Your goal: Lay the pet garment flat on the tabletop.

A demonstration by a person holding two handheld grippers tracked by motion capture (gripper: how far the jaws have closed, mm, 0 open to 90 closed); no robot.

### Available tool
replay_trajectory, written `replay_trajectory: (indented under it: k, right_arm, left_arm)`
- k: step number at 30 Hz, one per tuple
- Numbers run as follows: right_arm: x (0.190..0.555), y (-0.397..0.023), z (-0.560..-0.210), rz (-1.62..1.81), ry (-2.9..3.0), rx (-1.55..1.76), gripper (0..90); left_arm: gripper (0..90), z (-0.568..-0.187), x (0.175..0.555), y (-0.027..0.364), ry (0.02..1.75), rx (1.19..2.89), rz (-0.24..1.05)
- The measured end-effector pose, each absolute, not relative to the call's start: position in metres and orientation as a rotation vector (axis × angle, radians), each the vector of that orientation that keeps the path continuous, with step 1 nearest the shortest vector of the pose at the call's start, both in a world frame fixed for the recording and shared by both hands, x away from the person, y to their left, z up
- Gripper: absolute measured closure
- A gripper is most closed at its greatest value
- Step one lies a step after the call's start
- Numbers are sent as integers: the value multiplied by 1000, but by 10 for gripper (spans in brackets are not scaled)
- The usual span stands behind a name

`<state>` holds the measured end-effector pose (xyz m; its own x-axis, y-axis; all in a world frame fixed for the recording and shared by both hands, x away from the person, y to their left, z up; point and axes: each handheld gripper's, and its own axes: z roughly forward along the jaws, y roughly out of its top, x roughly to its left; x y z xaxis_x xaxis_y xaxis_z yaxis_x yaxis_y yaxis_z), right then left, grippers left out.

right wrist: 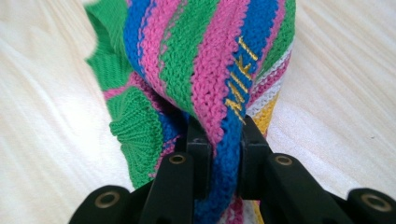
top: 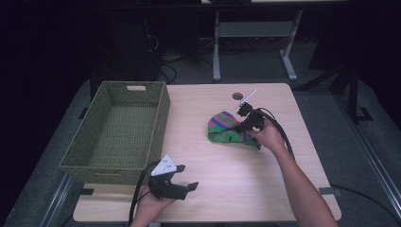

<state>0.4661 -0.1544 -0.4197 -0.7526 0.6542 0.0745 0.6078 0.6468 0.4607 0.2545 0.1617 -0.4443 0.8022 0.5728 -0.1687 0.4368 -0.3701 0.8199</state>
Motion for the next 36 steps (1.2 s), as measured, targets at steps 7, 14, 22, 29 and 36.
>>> replay_trajectory:
  k: [7,14,22,29,36]
  right_arm:
    - [461,-159,-410,775,2763,1053,790]
    - [457,-167,-397,878,2748,1065,791]
    - [447,-173,-380,947,2735,1066,792]
    - [439,-176,-370,1018,2741,1042,791]
    - [430,-181,-366,1082,2759,1030,790]
  left_arm:
    - [193,-444,255,163,756,2013,174]
    - [186,-444,256,164,769,2011,177]
    - [187,-444,255,164,763,2010,185]
    - [187,-445,256,163,764,2010,180]
    - [183,-445,256,163,764,2014,187]
